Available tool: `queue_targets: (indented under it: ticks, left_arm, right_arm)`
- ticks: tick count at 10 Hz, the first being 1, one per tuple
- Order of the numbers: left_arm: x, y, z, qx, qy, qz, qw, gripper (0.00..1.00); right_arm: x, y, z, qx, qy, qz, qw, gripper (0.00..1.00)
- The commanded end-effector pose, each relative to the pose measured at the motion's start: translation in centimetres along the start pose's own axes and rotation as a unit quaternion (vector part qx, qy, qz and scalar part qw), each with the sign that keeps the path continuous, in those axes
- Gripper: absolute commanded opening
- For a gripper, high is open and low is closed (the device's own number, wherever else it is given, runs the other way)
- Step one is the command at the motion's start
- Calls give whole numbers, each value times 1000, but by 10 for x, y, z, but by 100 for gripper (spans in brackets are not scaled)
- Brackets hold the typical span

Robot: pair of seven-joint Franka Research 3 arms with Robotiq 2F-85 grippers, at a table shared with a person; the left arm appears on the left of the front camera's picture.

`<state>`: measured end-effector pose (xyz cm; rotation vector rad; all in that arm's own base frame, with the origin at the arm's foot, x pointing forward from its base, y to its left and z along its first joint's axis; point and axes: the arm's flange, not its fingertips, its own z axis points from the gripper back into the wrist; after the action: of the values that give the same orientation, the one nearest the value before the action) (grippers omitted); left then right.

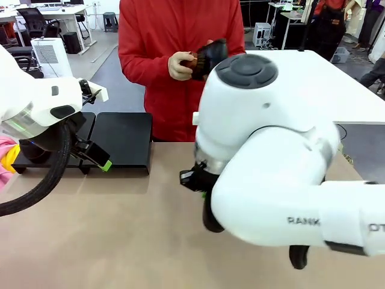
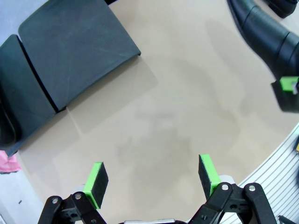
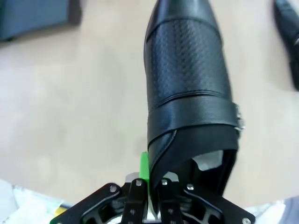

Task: Organize the shoes by placing them on the stand.
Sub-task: Pick up one Shoe and place it in the middle of the table.

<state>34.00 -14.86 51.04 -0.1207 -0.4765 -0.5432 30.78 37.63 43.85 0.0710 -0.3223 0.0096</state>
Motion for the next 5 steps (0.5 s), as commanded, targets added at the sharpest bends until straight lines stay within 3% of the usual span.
queue_targets:
  ticks: [1, 5]
  left_arm:
    - [-2, 2, 0, -9, -5, -3, 1000, 100]
    - [-2, 2, 0, -9, -5, -3, 1000, 100]
  right_arm:
    - [11, 27, -26, 15, 8, -16, 1000, 0]
    - [1, 52, -84, 4, 42, -9, 999, 0]
